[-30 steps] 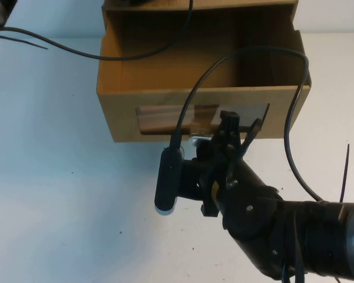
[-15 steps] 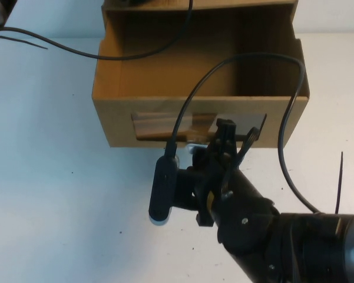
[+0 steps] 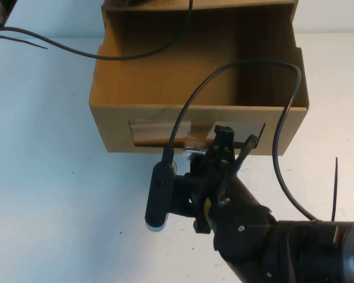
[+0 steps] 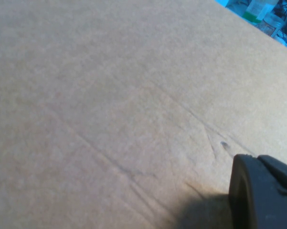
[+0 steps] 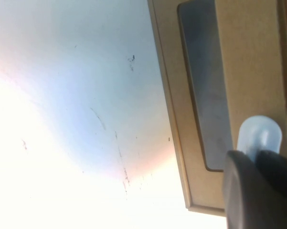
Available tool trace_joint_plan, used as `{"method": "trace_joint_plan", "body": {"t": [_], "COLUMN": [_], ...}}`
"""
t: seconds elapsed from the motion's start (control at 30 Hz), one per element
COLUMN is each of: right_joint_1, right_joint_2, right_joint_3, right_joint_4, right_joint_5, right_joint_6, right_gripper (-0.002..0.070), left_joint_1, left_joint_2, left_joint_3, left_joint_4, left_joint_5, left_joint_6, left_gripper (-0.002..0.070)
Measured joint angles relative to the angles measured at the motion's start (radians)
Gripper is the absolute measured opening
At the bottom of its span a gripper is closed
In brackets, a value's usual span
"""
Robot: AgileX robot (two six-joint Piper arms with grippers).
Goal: Open the shoe box
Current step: 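Pull the top drawer of the cardboard box fully open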
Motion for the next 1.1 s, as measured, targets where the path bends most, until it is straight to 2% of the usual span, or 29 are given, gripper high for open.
{"method": "trace_joint_plan", "body": {"t": [0.37,0.47,0.63,0.73,0.93,1.1], "right_joint_1": [0.004,0.006,0.008,0.008,0.043,0.087], "right_joint_2": [-0.002,-0.002,0.000,-0.005,-0.107,-0.191], "right_joint_3": [0.000,0.007,0.009,0.009,0.009,0.009], "right_joint_4": [-0.011,-0.014,-0.045,-0.071,-0.085,-0.076], "right_joint_5": [0.037,0.044,0.056,0.045,-0.057,-0.031], "right_joint_6": [0.000,0.003,0.044,0.052,0.059,0.059], "right_gripper": [0.0030,0.0093,0.0267,0.0330,0.0358,0.0361], "left_joint_1": [0.000,0.000,0.000,0.000,0.000,0.000], "left_joint_2": [0.000,0.000,-0.001,-0.019,-0.086,-0.182], "left_joint_3": [0.000,0.000,0.002,0.006,0.021,0.023], "left_joint_4": [-0.002,-0.006,-0.019,-0.007,0.070,0.088], "left_joint_5": [-0.002,-0.016,-0.047,-0.068,-0.090,-0.092], "left_joint_6": [-0.002,-0.002,0.004,0.004,-0.003,-0.028], "left_gripper": [-0.0006,-0.0006,-0.0006,-0.0006,-0.0006,-0.0006]}}
